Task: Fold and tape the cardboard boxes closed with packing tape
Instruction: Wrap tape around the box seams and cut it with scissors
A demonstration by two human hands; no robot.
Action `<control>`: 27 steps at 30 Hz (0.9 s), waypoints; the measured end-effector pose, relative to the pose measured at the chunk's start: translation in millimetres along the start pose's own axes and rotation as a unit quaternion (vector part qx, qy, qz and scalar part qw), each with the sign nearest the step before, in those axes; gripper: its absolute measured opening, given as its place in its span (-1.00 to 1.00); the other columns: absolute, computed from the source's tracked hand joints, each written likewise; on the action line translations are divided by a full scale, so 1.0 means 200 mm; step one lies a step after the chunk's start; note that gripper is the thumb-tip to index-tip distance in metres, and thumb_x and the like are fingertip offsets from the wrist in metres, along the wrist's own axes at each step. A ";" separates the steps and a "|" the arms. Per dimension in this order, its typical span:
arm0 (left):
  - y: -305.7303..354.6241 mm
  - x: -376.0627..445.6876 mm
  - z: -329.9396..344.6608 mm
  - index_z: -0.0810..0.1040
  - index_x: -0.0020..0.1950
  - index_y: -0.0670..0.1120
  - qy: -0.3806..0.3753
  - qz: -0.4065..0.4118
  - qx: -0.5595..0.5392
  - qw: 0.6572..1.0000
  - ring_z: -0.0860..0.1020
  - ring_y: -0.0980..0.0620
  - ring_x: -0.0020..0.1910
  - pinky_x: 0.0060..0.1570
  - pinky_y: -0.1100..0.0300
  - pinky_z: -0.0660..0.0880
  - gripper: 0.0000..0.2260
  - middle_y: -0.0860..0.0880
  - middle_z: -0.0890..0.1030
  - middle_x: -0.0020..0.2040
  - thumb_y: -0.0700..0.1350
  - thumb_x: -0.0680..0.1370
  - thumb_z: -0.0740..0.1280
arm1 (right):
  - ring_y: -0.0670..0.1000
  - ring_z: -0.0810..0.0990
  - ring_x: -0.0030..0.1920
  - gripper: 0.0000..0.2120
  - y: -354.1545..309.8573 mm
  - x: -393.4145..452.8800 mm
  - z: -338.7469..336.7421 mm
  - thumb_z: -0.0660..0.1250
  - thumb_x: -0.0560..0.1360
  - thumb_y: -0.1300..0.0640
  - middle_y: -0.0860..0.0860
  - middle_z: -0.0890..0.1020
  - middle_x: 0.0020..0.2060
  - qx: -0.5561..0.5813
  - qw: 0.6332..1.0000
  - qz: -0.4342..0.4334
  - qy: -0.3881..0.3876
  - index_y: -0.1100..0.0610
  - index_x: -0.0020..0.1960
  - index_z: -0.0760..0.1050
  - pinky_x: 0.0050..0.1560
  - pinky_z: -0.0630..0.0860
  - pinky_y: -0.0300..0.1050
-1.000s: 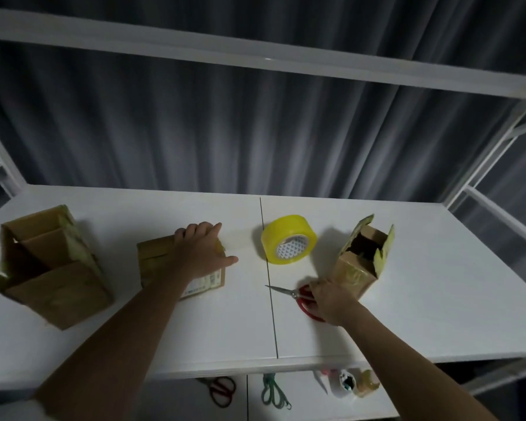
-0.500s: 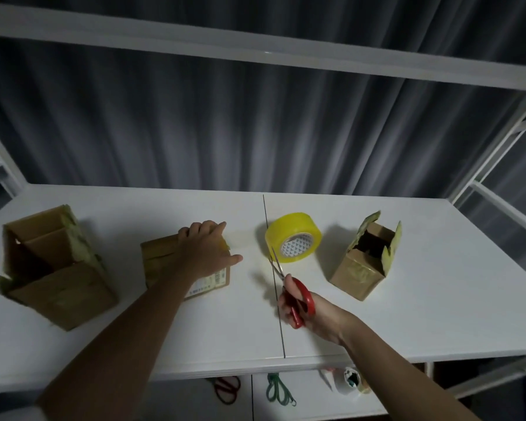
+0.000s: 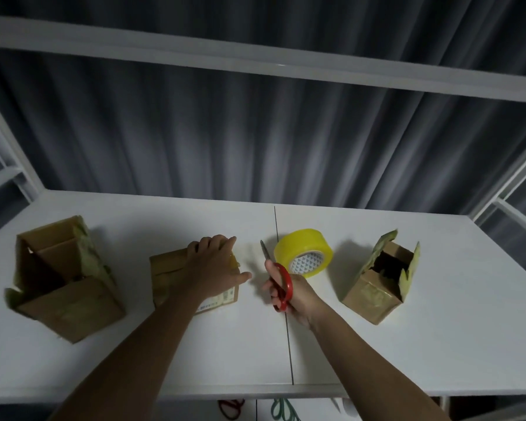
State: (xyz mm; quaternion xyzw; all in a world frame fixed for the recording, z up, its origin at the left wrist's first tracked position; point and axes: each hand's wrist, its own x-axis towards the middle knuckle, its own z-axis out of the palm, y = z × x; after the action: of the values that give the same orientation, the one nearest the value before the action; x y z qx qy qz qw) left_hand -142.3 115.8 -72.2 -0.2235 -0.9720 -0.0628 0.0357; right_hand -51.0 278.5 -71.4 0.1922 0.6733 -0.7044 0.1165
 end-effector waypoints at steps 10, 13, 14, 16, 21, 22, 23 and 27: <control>-0.09 0.00 -0.07 0.07 0.51 0.08 -0.023 -0.070 -0.050 0.996 0.19 -0.11 0.40 0.35 -0.05 0.10 -0.24 0.00 0.21 0.46 0.32 0.42 0.25 | -0.07 0.43 -0.59 -0.68 0.04 -0.06 -0.12 0.48 0.40 -0.08 0.05 0.58 -0.42 -0.103 0.993 -0.001 0.050 0.19 -0.25 0.60 -0.52 0.35 -0.25; -0.13 0.00 -0.13 0.10 0.51 0.07 0.006 -0.084 -0.068 0.994 0.19 -0.13 0.39 0.34 -0.05 0.13 -0.24 -0.02 0.20 0.47 0.32 0.42 0.28 | -0.11 0.55 -0.40 -0.56 0.07 -0.05 -0.13 0.39 0.34 -0.32 -0.04 0.59 -0.38 -0.388 0.920 0.006 0.053 0.08 -0.28 0.58 -0.31 0.43 -0.25; -0.13 0.00 -0.15 0.11 0.51 0.06 0.021 -0.082 -0.069 0.994 0.20 -0.13 0.38 0.33 -0.04 0.14 -0.23 -0.02 0.20 0.47 0.32 0.41 0.30 | -0.07 0.60 -0.26 -0.56 0.09 -0.03 -0.13 0.32 0.37 -0.33 -0.04 0.62 -0.30 -0.501 0.862 -0.005 0.070 0.07 -0.21 0.57 -0.23 0.45 -0.24; -0.13 -0.02 -0.17 0.13 0.50 0.06 0.051 -0.065 -0.066 0.994 0.21 -0.11 0.37 0.32 -0.03 0.15 -0.21 0.00 0.21 0.45 0.33 0.38 0.33 | 0.05 0.61 -0.03 -0.67 0.12 -0.01 -0.10 0.20 0.51 -0.18 0.02 0.64 -0.06 -0.623 0.775 -0.039 0.100 0.08 -0.07 0.52 -0.13 0.45 -0.18; -0.15 -0.10 -0.21 0.14 0.50 0.09 0.076 -0.014 -0.107 0.991 0.18 -0.03 0.38 0.33 0.02 0.09 -0.08 0.06 0.22 0.44 0.39 0.23 0.35 | 0.13 0.58 0.05 -0.78 0.09 0.01 -0.03 0.16 0.58 0.03 0.11 0.60 0.04 -0.672 0.734 -0.058 0.076 0.11 -0.18 0.44 -0.19 0.32 -0.18; -0.15 -0.11 -0.21 0.14 0.50 0.10 0.081 -0.010 -0.119 0.990 0.18 -0.01 0.38 0.34 0.04 0.09 -0.07 0.08 0.23 0.43 0.40 0.20 0.33 | 0.13 0.58 0.06 -0.77 0.07 0.00 -0.02 0.18 0.57 0.05 0.11 0.60 0.05 -0.685 0.724 -0.057 0.065 0.12 -0.20 0.45 -0.18 0.33 -0.18; -0.16 -0.12 -0.21 0.14 0.50 0.11 0.084 -0.008 -0.131 0.988 0.18 0.00 0.38 0.34 0.04 0.09 -0.06 0.08 0.23 0.43 0.40 0.19 0.32 | 0.13 0.58 0.06 -0.77 0.04 -0.01 -0.02 0.20 0.57 0.08 0.12 0.61 0.05 -0.699 0.710 -0.061 0.061 0.11 -0.24 0.44 -0.18 0.34 -0.17; -0.19 -0.18 -0.22 0.14 0.50 0.12 0.096 0.009 -0.159 0.983 0.19 0.01 0.38 0.36 0.05 0.10 -0.06 0.09 0.24 0.42 0.40 0.21 0.37 | 0.17 0.59 -0.07 -0.80 -0.06 -0.05 0.02 0.18 0.58 0.21 0.14 0.63 -0.11 -0.675 0.711 -0.174 0.092 0.20 -0.09 0.56 -0.21 0.37 -0.09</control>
State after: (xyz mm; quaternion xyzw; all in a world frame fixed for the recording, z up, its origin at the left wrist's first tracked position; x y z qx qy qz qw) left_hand -124.3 59.7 -36.4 -0.2281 -0.9396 -0.2374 0.0936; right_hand -48.3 275.3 -56.5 0.0055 0.9984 -0.0490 0.0279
